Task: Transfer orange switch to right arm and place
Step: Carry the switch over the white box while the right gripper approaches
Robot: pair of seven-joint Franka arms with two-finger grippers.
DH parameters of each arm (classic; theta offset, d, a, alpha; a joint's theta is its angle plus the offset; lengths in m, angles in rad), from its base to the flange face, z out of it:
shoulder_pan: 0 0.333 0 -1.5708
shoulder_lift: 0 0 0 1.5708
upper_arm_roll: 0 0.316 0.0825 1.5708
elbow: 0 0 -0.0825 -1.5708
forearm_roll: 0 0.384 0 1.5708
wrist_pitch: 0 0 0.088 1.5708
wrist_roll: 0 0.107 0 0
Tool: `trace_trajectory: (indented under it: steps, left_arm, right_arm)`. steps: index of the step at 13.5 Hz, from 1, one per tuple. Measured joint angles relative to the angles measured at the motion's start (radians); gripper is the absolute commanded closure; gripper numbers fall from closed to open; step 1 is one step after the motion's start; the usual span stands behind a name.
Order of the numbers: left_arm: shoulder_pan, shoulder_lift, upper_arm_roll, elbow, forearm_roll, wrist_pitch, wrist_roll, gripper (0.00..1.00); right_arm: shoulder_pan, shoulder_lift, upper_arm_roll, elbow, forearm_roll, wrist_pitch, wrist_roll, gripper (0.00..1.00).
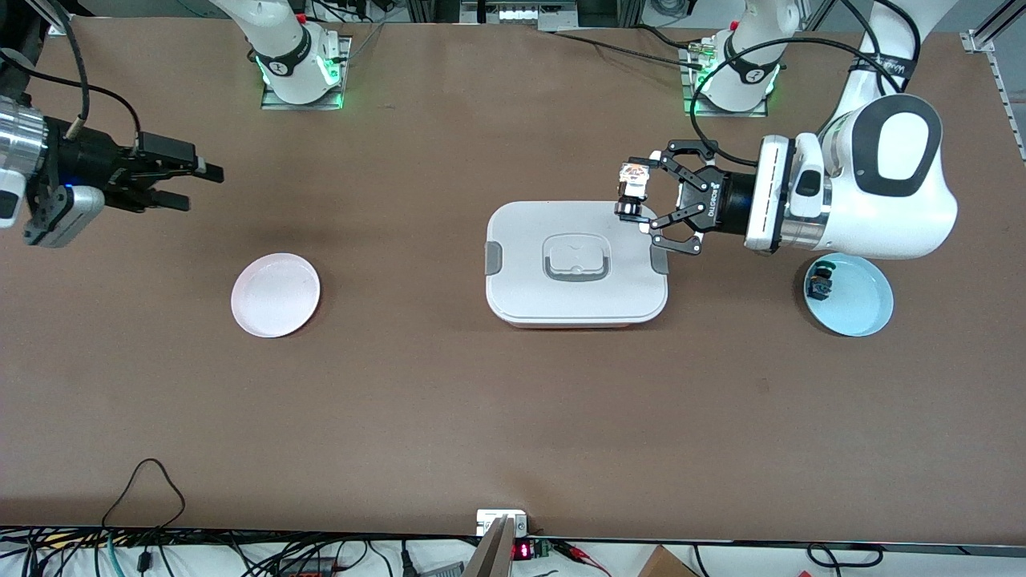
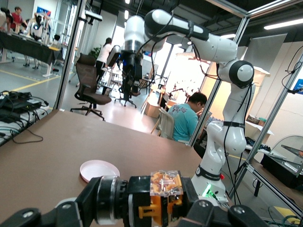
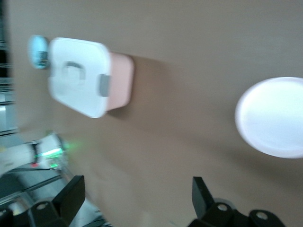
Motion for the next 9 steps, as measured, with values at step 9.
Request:
trace_trajectory:
  steps: [9]
  left_arm:
    - [-0.125,0.093,0.001,-0.031,-0.076,0.000,0.112,1.00]
  right_arm:
    - [-0.028,0.089,-0.001,-0.259,0.732,-0.178,-0.142,0.00]
